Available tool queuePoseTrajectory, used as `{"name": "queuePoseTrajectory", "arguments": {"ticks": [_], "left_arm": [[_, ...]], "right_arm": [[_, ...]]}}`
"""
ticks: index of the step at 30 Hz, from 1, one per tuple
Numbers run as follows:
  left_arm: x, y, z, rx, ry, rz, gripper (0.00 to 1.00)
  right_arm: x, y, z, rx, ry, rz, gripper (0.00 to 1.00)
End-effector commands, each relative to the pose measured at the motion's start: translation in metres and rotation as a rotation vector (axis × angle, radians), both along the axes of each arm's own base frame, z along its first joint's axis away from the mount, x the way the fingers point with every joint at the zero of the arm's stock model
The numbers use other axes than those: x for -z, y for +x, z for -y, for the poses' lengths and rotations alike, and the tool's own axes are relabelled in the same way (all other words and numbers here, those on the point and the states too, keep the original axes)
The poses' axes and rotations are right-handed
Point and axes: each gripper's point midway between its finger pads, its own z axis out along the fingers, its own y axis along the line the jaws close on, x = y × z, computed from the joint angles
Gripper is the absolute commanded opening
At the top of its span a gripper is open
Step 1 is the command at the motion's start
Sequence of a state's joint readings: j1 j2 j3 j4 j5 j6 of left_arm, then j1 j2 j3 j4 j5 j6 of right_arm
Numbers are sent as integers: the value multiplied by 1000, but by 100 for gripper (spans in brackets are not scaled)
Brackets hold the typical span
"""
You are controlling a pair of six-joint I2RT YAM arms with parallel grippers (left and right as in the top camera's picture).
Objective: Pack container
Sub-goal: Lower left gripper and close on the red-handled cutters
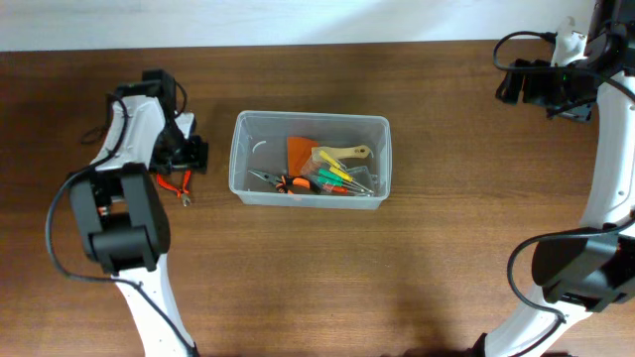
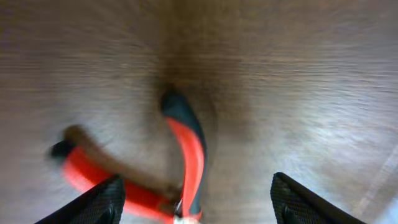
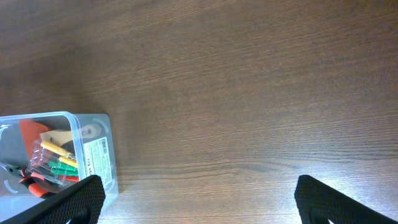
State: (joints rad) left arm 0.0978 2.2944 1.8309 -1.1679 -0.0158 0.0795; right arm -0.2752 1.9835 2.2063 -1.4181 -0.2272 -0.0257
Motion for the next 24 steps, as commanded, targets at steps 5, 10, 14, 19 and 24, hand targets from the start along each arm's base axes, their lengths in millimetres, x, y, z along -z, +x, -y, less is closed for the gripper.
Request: {"name": "queuePoseTrajectory", "arguments": {"ticks": [5,10,14,19,24], "left_arm": [[21,-8,-5,8,21,-63,61],[20,-12,-14,-36,79,-78,59],[20,-12,-14,-39,79,-81,57],[20,-12,-14,-43,79,-80,41],[20,-12,-13,-43,75,-79,33]], "right_arm": [[4,0,-1,5,14,-10,99],[4,0,-1,5,14,-10,99],[4,0,-1,5,14,-10,98],[4,0,-1,5,14,-10,99],[4,0,-1,5,14,-10,99]]}}
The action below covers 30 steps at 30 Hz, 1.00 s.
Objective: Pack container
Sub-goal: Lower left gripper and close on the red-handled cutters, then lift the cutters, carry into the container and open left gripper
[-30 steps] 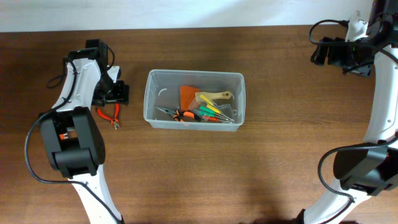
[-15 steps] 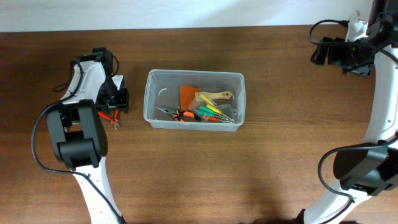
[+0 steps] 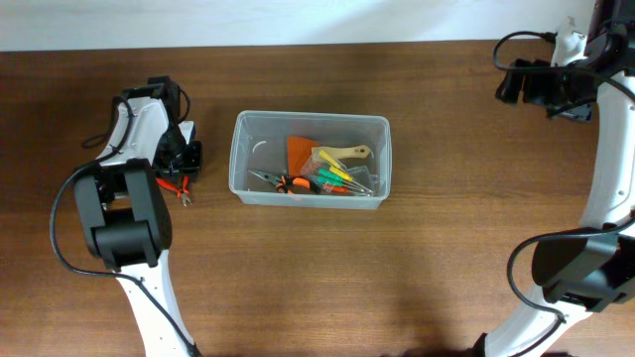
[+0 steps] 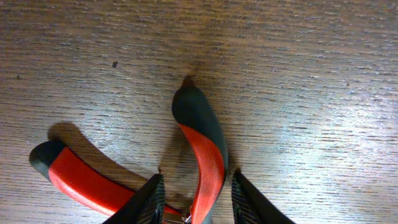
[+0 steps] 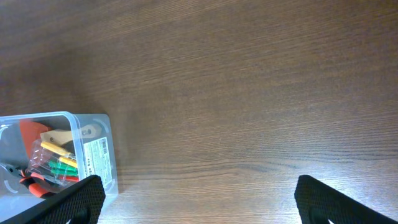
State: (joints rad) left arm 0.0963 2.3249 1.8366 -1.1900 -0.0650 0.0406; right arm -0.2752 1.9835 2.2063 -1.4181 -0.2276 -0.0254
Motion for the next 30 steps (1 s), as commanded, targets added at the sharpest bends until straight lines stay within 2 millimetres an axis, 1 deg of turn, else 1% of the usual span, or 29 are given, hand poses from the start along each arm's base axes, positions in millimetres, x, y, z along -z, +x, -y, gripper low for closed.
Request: {"name": "queuePoseTrajectory", "arguments": {"ticks": [1,11,13,15,17,20,22,24,26,27,29,30], "left_arm": [[10,-5,-6,-10,28,-30,30],[10,-2,-7,-7,29,-19,2],[7,-1,-6,14,26,-22,2],[-2,1,-7,42,23,-24,2],[-19,4,-7,67,20,-24,2],[-60,19,-8,73,27,22,1],[-91,31,-7,106,30,75,2],[-127,43,-2,152,40,153,2],[-161,55,7,197,47,241,2],[-176,60,15,235,41,284,2],[-207,70,41,352,10,387,2],[-219,73,55,410,-6,430,2]], "right_arm": [[4,0,-1,5,13,-10,98],[4,0,-1,5,13,-10,98],[4,0,-1,5,14,-10,99],[4,0,-1,5,14,-10,99],[4,0,-1,5,13,-10,99],[4,0,-1,5,14,-10,99],[4,0,-1,5,13,-10,99],[4,0,-1,5,13,-10,99],[4,0,-1,5,13,-10,98],[4,0,-1,5,13,-10,99],[4,0,-1,5,13,-10,99],[4,0,-1,5,14,-10,99]]}}
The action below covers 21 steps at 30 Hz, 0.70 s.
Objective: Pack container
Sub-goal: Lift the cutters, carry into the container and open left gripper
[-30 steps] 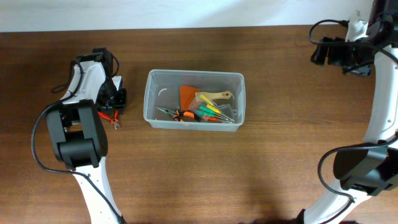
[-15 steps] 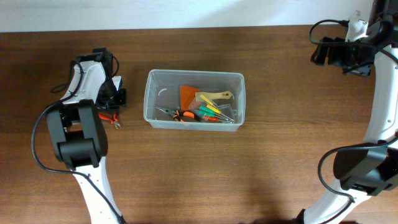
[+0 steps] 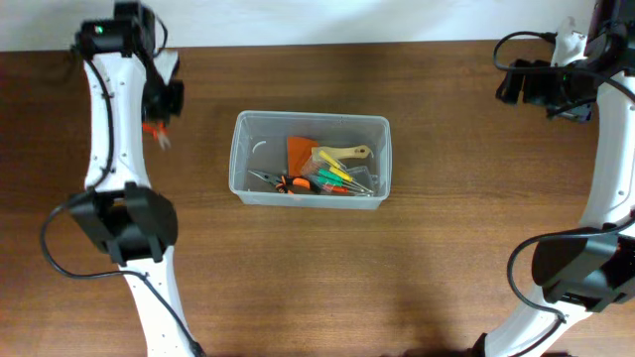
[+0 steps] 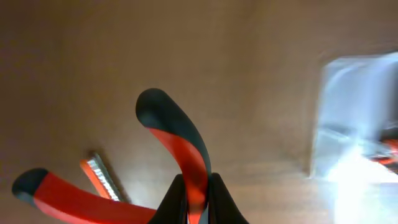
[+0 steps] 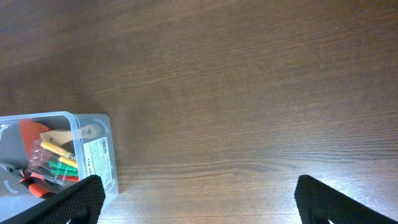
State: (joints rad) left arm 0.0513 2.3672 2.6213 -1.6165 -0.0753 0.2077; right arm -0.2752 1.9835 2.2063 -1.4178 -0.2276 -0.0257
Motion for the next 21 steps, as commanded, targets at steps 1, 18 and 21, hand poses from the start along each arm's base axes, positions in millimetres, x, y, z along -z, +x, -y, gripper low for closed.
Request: {"name": "queuePoseTrajectory", "arguments": {"ticks": [1,18,21], "left_arm": [[-53,11,57,284,-39,162,2],[4,-58,236,1421,-28,-29,4],[31,-71,241,1518,-44,-113,5]], "right_arm": [[4,0,-1,5,14,-11,99],[4,0,-1,5,14,-11,99],[4,0,-1,5,14,-11,99]]}}
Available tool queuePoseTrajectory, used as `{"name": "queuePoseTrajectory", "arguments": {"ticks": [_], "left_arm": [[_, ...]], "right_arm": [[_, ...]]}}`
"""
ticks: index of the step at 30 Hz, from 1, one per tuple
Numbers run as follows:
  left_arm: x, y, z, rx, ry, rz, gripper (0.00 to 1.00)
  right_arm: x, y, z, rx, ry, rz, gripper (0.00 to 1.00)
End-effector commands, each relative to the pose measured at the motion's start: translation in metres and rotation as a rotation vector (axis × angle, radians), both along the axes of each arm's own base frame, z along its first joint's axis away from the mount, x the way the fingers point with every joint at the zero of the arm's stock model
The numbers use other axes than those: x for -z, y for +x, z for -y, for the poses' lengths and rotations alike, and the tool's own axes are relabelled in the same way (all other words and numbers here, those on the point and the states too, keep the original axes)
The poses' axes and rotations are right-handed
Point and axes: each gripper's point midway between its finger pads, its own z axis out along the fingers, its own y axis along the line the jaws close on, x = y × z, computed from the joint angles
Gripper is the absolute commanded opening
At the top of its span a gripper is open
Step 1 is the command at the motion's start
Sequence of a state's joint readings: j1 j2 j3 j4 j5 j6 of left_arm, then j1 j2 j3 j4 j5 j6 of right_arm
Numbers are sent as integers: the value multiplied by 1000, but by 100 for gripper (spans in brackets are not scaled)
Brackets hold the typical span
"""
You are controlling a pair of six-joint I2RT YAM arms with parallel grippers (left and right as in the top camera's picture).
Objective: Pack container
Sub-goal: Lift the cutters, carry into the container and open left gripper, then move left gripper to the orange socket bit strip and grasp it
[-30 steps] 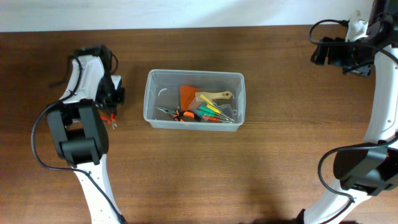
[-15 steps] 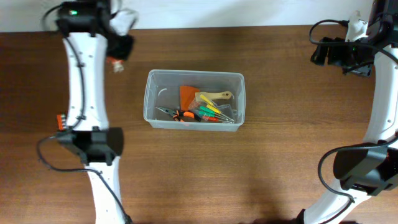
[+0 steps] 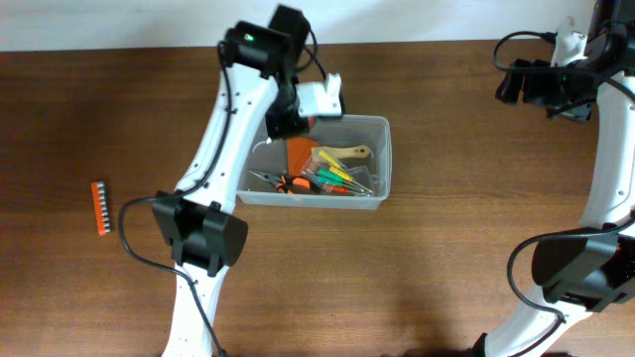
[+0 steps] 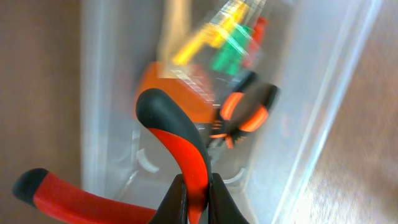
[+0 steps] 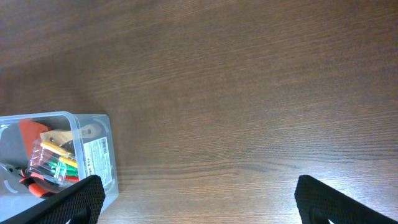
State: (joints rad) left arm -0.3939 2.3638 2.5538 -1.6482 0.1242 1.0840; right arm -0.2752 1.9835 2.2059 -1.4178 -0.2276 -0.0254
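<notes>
The clear plastic container (image 3: 383, 159) stands mid-table and holds an orange piece, orange-handled pliers (image 3: 288, 182), yellow and green screwdrivers (image 3: 337, 178) and a wooden-handled tool. My left gripper (image 3: 289, 120) hangs over the container's left part, shut on one handle of the red-and-black pliers (image 4: 177, 140). In the left wrist view the gripper (image 4: 194, 200) pinches that handle, with the container's contents blurred below. My right gripper (image 3: 541, 89) is open at the far right back, with nothing between its fingers (image 5: 74, 199).
An orange strip of bits (image 3: 99, 206) lies on the wooden table at the far left. The right wrist view shows the container's corner with its label (image 5: 96, 155) and bare wood beside it. The left arm's links stretch from the front edge up over the container.
My left gripper, still shut on the red-and-black pliers, has moved from the table's back left corner to above the container's left part. The right arm has not moved.
My left gripper hung open above the red-and-black pliers lying on the table at the left. Then its fingers stood around one handle. Then it held the pliers aloft at the back left, and now holds them over the container.
</notes>
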Motion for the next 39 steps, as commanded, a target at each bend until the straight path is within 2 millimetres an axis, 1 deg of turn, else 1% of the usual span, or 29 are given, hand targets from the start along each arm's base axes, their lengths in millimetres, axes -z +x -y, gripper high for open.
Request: {"name": "queuePoseTrajectory", "arguments": {"ticks": [1,4,7,11,12,13,14,15,17,18,19,21,23,24,26,28,29,30,31,33,35,36,37,39], "left_arm": [[24,-14,7,197,12,-46,5],[47,-11,11,209,26,-52,5],[62,-5,5,206,72,-39,4],[65,0,-10,200,156,-17,3],[65,1,-11,199,166,-13,7],[65,1,-13,196,175,-12,15],[65,1,-14,178,180,-14,45],[64,1,-15,153,183,-14,99],[59,1,-15,91,178,-10,99],[54,0,-16,40,172,-4,99],[48,1,-16,-12,167,7,99],[29,4,-17,-128,148,53,99],[4,4,-19,-203,113,99,99],[-12,2,-21,-230,94,126,99],[-44,-3,-31,-275,58,177,99],[-77,-10,-44,-347,14,230,99],[-96,-15,-54,-386,-17,255,99],[-111,-20,-64,-412,-43,271,99],[-122,-24,-74,-441,-66,284,99],[-141,-27,-105,-540,-109,309,99],[-149,-25,-137,-662,-137,312,99],[-149,-23,-157,-753,-149,304,99],[-147,-21,-179,-857,-159,291,99],[-132,-21,-222,-1059,-167,241,99]], "right_arm": [[4,0,-1,5,13,-10,98],[4,0,-1,5,14,-10,99],[4,0,-1,5,14,-10,99],[4,0,-1,5,13,-10,99],[4,0,-1,5,13,-10,99],[4,0,-1,5,13,-10,98],[4,0,-1,5,14,-10,99],[4,0,-1,5,13,-10,99],[4,0,-1,5,13,-10,99],[4,0,-1,5,14,-10,98],[4,0,-1,5,13,-10,98],[4,0,-1,5,13,-10,99],[4,0,-1,5,14,-10,99],[4,0,-1,5,13,-10,99],[4,0,-1,5,13,-10,98],[4,0,-1,5,13,-10,99],[4,0,-1,5,14,-10,99],[4,0,-1,5,13,-10,99],[4,0,-1,5,14,-10,98],[4,0,-1,5,13,-10,99],[4,0,-1,5,14,-10,99],[4,0,-1,5,13,-10,98],[4,0,-1,5,14,-10,99],[4,0,-1,5,14,-10,99]]}}
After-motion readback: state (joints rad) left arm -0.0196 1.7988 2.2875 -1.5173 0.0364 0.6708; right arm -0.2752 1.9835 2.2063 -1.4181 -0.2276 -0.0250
